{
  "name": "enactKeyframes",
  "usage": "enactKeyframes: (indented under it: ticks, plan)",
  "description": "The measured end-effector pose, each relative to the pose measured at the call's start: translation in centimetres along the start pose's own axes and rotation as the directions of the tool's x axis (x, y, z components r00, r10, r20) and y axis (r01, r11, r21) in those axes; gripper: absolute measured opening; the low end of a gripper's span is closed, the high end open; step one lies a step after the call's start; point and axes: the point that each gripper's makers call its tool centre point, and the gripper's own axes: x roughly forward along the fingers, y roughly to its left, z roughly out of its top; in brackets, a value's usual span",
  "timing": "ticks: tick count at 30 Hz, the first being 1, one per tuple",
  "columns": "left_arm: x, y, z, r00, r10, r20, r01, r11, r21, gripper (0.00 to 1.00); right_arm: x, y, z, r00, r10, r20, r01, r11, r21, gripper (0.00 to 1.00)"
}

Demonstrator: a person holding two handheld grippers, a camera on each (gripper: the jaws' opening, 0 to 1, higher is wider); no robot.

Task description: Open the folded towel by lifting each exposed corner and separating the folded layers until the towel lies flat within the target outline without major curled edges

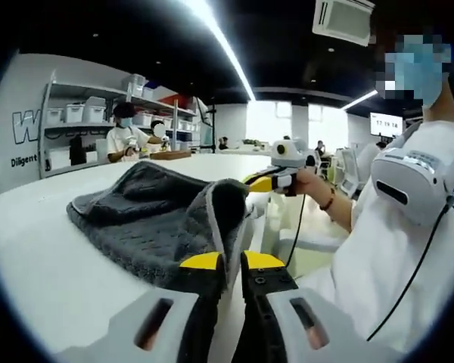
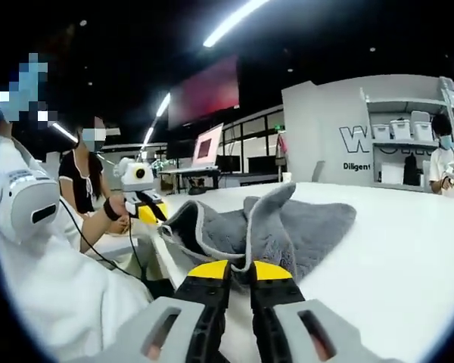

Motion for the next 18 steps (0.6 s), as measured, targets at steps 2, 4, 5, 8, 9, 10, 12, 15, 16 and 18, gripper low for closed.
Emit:
enactKeyframes:
  ticks: [2, 4, 5, 8, 9, 10, 12, 15, 16, 18]
  plan:
    - [-0.1, -0.2, 0.2, 1.000, -0.004, 0.005, 0.004, 1.000, 0.003, 0.08, -0.1, 0.0, -0.2, 1.000, -0.002, -0.012, 0.001, 1.000, -0.008, 0.05]
    - [-0.2, -0.3, 0.5, 1.000, -0.004, 0.016, 0.004, 1.000, 0.011, 0.09, -0.2, -0.1, -0.3, 1.000, -0.009, -0.019, 0.008, 1.000, -0.015, 0.06]
    - [-0.2, -0.2, 0.6, 1.000, 0.002, 0.020, -0.002, 1.000, 0.009, 0.09, -0.3, -0.1, -0.3, 1.000, -0.010, -0.021, 0.010, 1.000, -0.021, 0.06]
    - [-0.6, 0.2, 0.4, 1.000, 0.024, 0.012, -0.024, 1.000, 0.013, 0.10, -0.6, -0.2, -0.6, 0.999, -0.024, -0.042, 0.022, 0.999, -0.047, 0.06]
    - [-0.7, 0.5, 0.3, 0.999, 0.036, 0.010, -0.036, 0.999, 0.009, 0.10, -0.7, -0.2, -0.7, 0.999, -0.027, -0.046, 0.025, 0.998, -0.054, 0.06]
    - [-0.7, 0.6, 0.3, 0.999, 0.038, 0.009, -0.038, 0.999, 0.007, 0.10, -0.7, -0.2, -0.7, 0.998, -0.028, -0.047, 0.025, 0.998, -0.055, 0.06]
    - [-0.8, 0.7, 0.2, 0.999, 0.041, 0.004, -0.041, 0.999, 0.007, 0.10, -0.8, -0.3, -0.9, 0.998, -0.027, -0.049, 0.025, 0.999, -0.045, 0.06]
    - [-0.9, 0.4, -0.4, 0.999, 0.019, -0.028, -0.019, 1.000, -0.002, 0.07, -0.8, -0.2, -1.5, 0.997, -0.022, -0.069, 0.018, 0.998, -0.063, 0.06]
    - [-0.9, 0.4, -0.6, 0.999, 0.022, -0.037, -0.022, 1.000, 0.004, 0.08, -0.9, -0.3, -1.6, 0.997, -0.023, -0.071, 0.019, 0.998, -0.059, 0.06]
    - [-0.9, 1.5, -1.2, 0.993, 0.084, -0.077, -0.081, 0.996, 0.044, 0.14, -0.9, -0.1, -1.6, 0.997, -0.014, -0.072, 0.010, 0.998, -0.056, 0.06]
